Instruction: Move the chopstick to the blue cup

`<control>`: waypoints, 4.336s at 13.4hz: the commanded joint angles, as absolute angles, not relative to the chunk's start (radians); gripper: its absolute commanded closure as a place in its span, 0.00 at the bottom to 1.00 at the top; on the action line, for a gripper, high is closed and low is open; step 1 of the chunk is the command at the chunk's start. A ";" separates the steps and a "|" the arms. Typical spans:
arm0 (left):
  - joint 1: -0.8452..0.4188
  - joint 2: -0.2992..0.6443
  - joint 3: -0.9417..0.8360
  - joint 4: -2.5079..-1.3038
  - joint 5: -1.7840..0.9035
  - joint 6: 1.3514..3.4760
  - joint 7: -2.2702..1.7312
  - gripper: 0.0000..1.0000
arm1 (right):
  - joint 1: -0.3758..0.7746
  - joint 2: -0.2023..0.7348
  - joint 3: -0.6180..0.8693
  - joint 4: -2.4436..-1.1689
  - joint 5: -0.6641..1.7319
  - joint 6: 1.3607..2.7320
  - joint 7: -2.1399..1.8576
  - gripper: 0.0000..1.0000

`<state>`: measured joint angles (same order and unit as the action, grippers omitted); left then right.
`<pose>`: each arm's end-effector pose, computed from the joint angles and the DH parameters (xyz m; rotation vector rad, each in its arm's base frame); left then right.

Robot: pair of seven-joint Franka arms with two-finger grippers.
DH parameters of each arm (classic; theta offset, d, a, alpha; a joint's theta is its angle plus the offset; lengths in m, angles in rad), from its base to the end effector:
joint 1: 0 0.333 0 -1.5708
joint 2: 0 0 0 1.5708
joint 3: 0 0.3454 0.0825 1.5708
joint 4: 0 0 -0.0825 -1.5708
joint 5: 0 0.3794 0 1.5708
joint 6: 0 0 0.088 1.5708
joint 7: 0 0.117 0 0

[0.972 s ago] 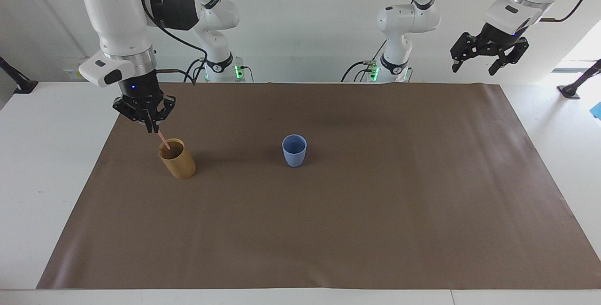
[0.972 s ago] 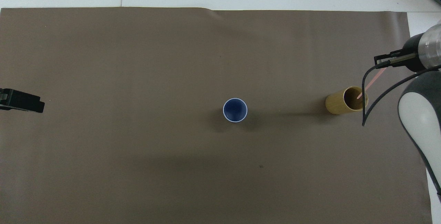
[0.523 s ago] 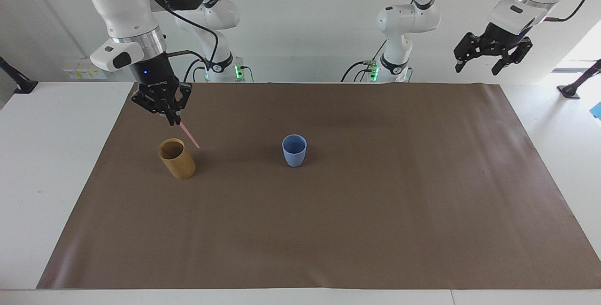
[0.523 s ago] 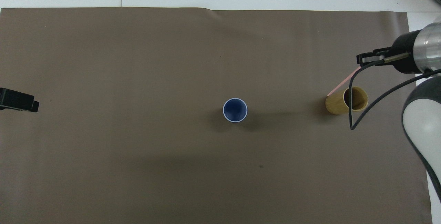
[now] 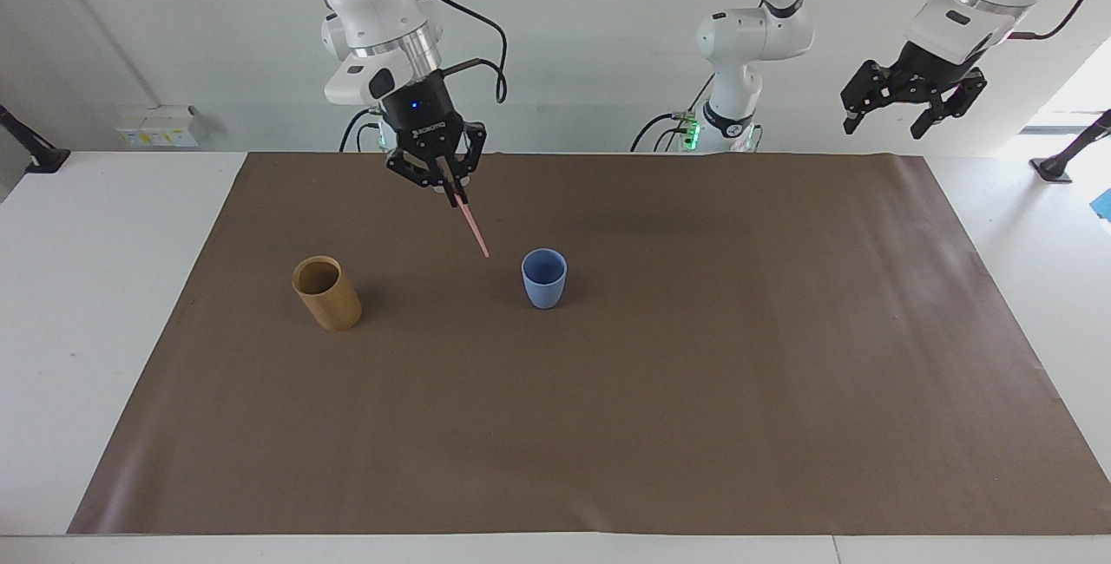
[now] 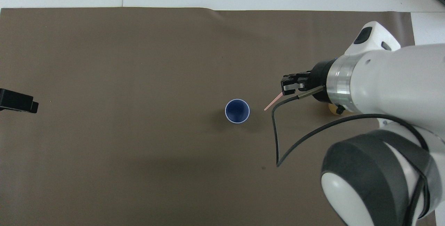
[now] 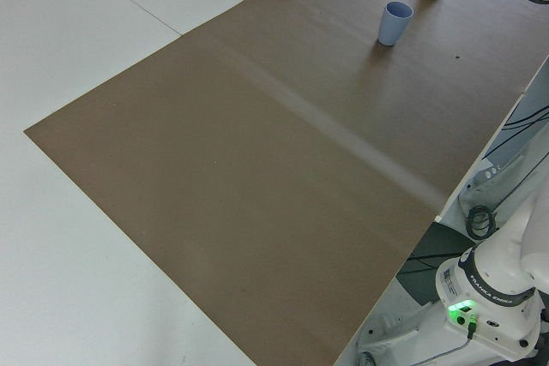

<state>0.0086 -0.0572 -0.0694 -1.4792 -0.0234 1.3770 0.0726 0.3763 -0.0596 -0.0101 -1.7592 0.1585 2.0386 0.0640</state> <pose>0.5071 -0.0354 0.6995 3.1141 -0.2139 -0.0703 0.5292 0.2137 0.6355 -2.8649 -0.3669 -0.4351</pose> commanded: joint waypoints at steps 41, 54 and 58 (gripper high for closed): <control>0.023 -0.072 -0.077 -1.485 -0.025 1.379 0.077 0.00 | 0.043 -0.034 -0.029 -1.641 -0.026 1.555 0.156 0.00; 0.023 -0.072 -0.077 -1.485 -0.025 1.379 0.077 0.00 | 0.049 -0.037 -0.026 -1.651 -0.015 1.586 0.149 0.00; 0.023 -0.072 -0.077 -1.485 -0.025 1.379 0.077 0.00 | 0.052 -0.029 -0.021 -1.643 -0.012 1.615 0.152 0.00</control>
<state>0.0086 -0.0573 -0.0694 -1.4792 -0.0234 1.3770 0.0726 0.0600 -0.0148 -0.0262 -1.6264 -0.0229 1.5936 0.1626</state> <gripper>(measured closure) 0.000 0.000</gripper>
